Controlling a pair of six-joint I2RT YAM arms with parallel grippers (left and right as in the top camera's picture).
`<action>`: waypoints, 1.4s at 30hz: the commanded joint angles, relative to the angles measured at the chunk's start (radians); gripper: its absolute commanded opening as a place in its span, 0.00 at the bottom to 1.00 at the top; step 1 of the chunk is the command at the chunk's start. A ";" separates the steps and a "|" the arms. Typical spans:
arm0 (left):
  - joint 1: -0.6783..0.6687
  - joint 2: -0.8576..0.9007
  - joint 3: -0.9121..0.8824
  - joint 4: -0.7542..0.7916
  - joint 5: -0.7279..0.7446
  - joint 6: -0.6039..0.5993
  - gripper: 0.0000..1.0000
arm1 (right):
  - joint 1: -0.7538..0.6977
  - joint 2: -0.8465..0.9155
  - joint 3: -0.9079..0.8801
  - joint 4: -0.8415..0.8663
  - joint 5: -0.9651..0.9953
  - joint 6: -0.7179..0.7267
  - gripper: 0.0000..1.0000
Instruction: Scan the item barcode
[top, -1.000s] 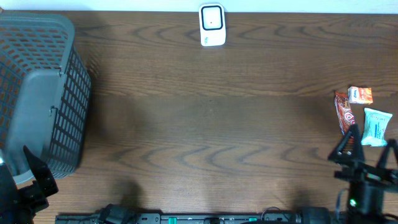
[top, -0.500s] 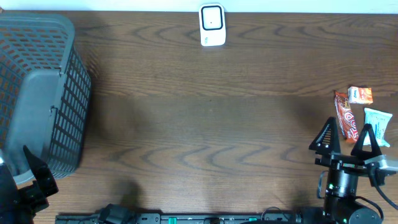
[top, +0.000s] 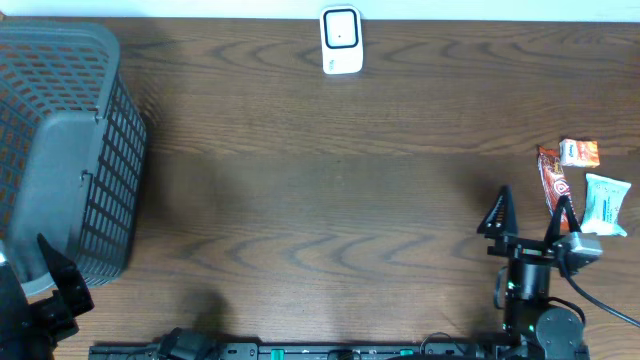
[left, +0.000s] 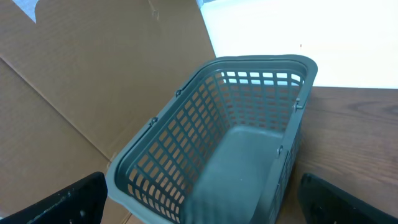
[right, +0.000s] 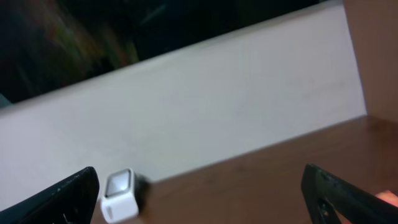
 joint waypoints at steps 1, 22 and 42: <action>0.003 0.001 0.003 -0.001 -0.006 -0.012 0.98 | 0.008 -0.011 -0.044 0.003 -0.009 -0.043 0.99; 0.003 0.001 0.003 -0.001 -0.006 -0.012 0.98 | 0.014 -0.010 -0.071 -0.233 -0.024 -0.130 0.99; 0.003 0.001 0.003 -0.001 -0.006 -0.012 0.98 | 0.014 -0.010 -0.071 -0.233 -0.024 -0.130 0.99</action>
